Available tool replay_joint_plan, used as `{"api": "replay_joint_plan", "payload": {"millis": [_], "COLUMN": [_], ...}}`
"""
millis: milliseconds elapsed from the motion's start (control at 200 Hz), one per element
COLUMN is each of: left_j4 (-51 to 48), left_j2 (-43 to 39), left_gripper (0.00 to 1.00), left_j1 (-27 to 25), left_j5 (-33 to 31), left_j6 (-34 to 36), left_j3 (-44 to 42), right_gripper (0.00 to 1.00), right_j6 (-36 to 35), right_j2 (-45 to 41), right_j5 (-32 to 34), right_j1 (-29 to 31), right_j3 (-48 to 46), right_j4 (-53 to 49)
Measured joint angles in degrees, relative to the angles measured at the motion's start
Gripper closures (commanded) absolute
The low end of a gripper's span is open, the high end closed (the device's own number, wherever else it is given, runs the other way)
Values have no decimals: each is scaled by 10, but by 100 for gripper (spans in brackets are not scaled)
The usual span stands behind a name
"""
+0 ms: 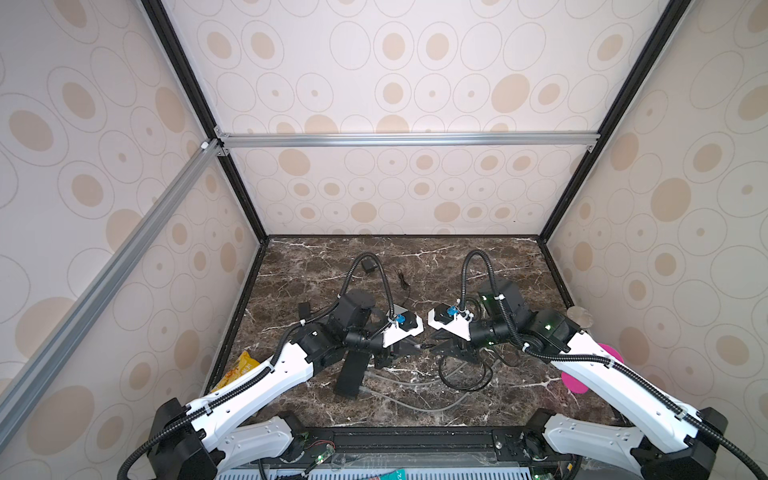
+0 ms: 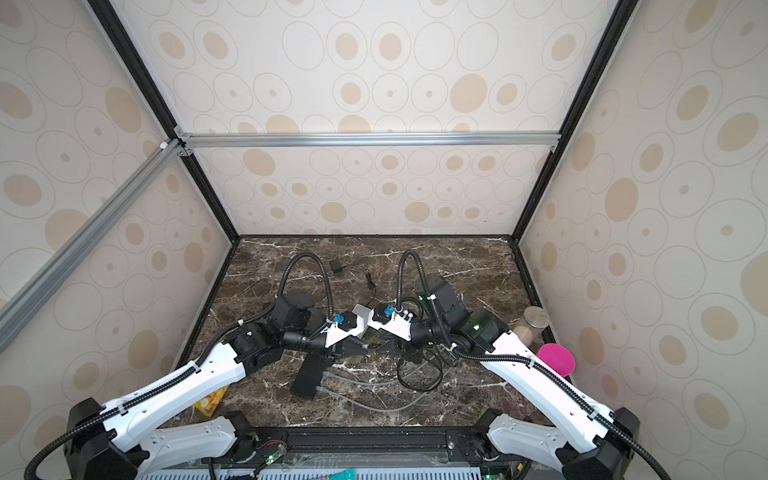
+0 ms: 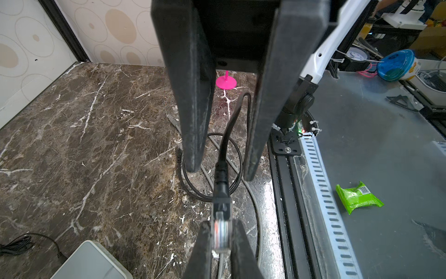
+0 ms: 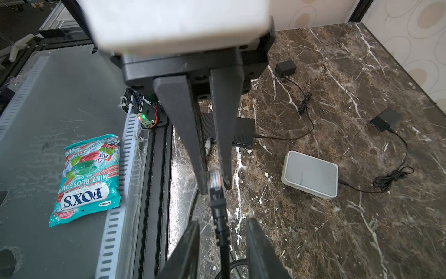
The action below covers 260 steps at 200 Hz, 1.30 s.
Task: Insert the plug into the switch port
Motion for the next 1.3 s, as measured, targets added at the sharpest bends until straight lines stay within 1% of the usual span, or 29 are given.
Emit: {"api": "replay_joint_plan", "payload": {"millis": [175, 240, 395, 450, 570, 875, 920, 960, 1070, 1100, 1105, 1115, 1125, 1135, 1160, 1220, 1301], "left_j4": [0, 0, -4, -5, -9, -22, -23, -24, -25, -25, -25, -25, -25, -25, -25, -24, -13], "left_j2": [3, 4, 5, 5, 6, 6, 7, 7, 7, 7, 7, 7, 7, 7, 7, 6, -5], "left_gripper": [100, 100, 100, 100, 100, 100, 100, 100, 100, 90, 86, 81, 72, 66, 57, 44, 39], "left_j1": [0, 0, 0, 0, -1, -1, -1, -1, -1, -1, -1, -1, -1, -1, 0, -1, 0], "left_j5": [0, 0, 2, 2, 2, 4, 4, 4, 3, 3, 3, 3, 3, 3, 3, 0, -4], "left_j6": [0, 1, 1, 1, 1, 5, 5, 6, 6, 5, 5, 5, 5, 5, 5, 2, -6], "left_j3": [0, 0, 1, 2, 3, 9, 9, 9, 9, 9, 9, 9, 9, 9, 9, 9, 3], "right_gripper": [72, 76, 80, 82, 83, 92, 95, 100, 100, 100, 100, 100, 100, 100, 100, 100, 100], "right_j6": [0, -1, -2, -3, -7, -16, -17, -17, -16, -16, -16, -16, -16, -16, -15, -9, 3], "right_j2": [3, 6, 13, 16, 19, 22, 23, 23, 24, 24, 24, 24, 24, 24, 24, 24, 22], "right_j5": [0, 1, 10, 14, 21, 35, 35, 37, 39, 39, 39, 39, 39, 39, 39, 43, 51], "right_j1": [5, 8, 11, 13, 16, 25, 26, 26, 27, 27, 27, 27, 27, 27, 27, 28, 28], "right_j3": [0, 0, 0, 2, 9, 16, 16, 17, 18, 18, 18, 18, 18, 18, 18, 18, 18], "right_j4": [-5, -7, -11, -14, -22, -33, -33, -34, -35, -35, -35, -35, -35, -35, -35, -33, -27]}}
